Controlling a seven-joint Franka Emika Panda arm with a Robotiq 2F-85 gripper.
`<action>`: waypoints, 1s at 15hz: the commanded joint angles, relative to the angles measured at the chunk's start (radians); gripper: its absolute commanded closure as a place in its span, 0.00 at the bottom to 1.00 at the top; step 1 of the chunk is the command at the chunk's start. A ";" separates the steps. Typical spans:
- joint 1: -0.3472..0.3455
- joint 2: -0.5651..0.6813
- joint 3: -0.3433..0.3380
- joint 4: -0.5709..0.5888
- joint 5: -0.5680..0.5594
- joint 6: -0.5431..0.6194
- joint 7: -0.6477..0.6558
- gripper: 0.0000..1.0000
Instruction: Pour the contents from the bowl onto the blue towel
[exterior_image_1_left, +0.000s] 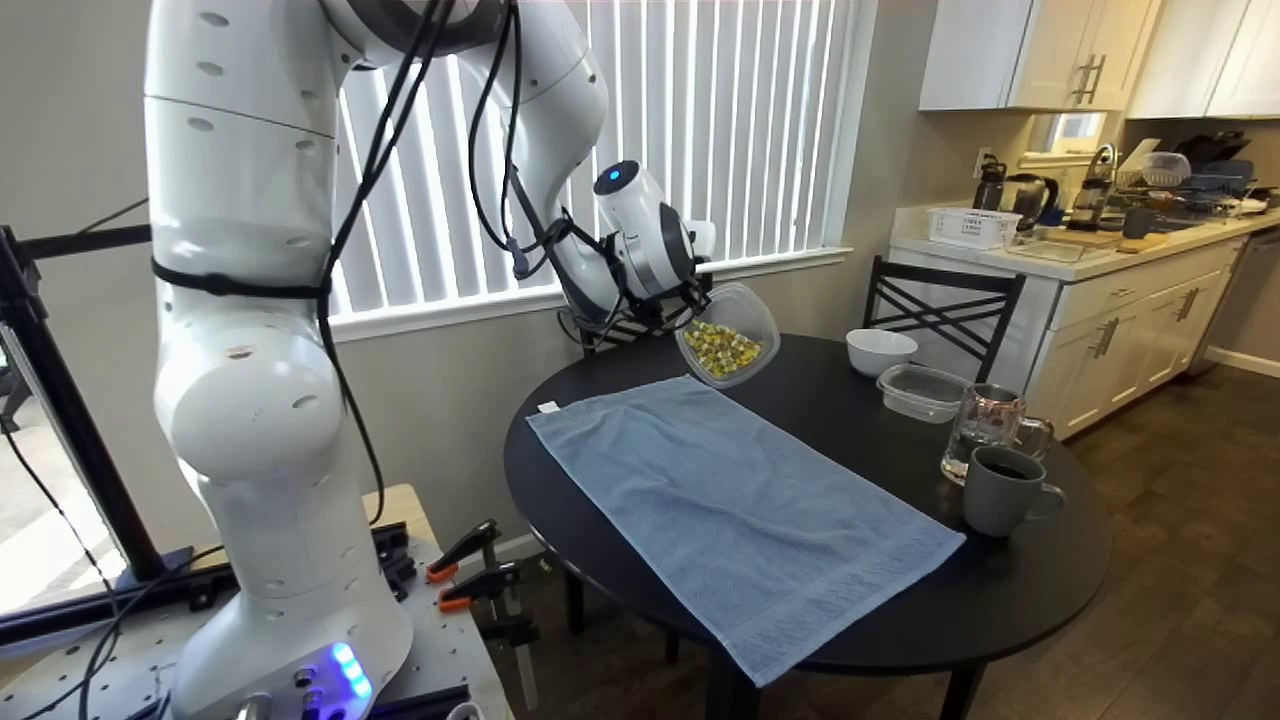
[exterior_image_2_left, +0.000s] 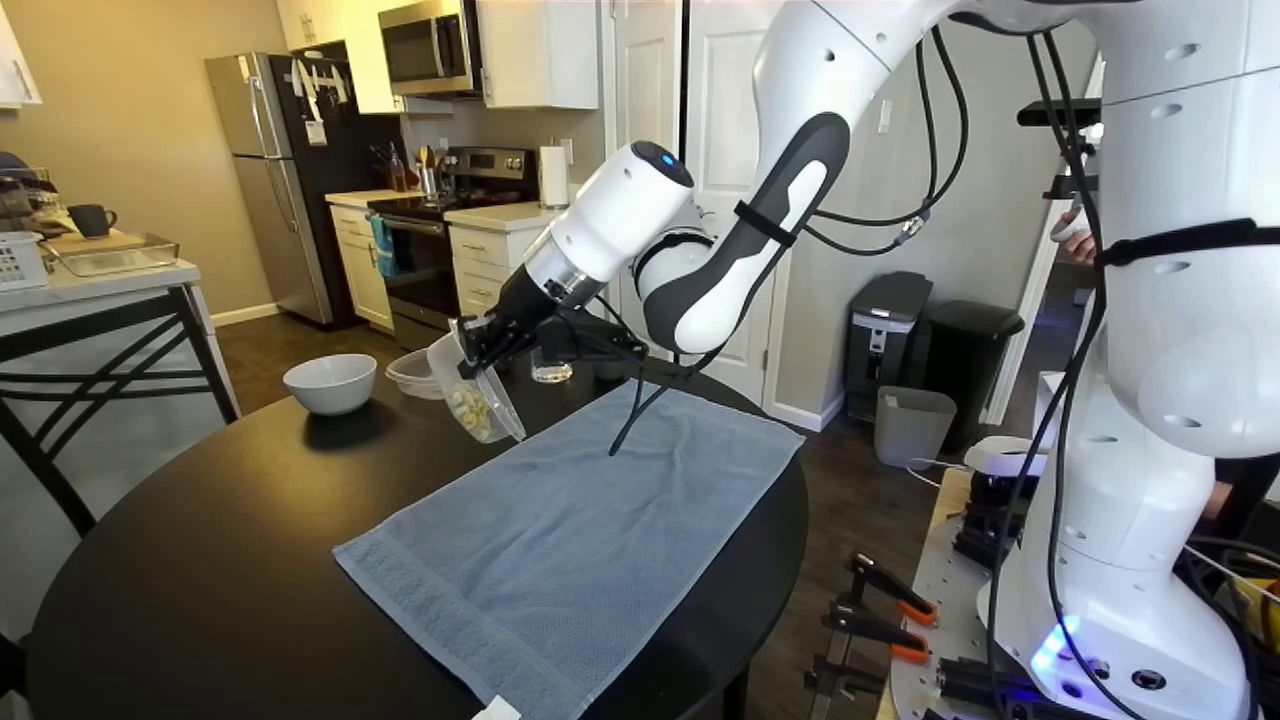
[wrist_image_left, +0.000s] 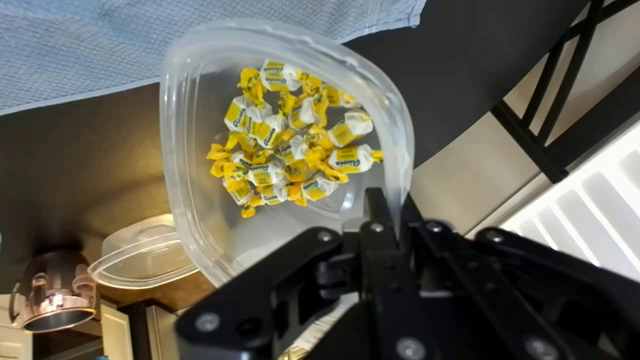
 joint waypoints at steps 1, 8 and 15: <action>-0.003 -0.003 0.037 -0.032 0.175 0.005 -0.170 0.93; 0.008 0.001 0.031 -0.026 0.174 0.005 -0.173 0.93; -0.165 -0.060 0.240 -0.045 0.033 0.144 0.100 0.98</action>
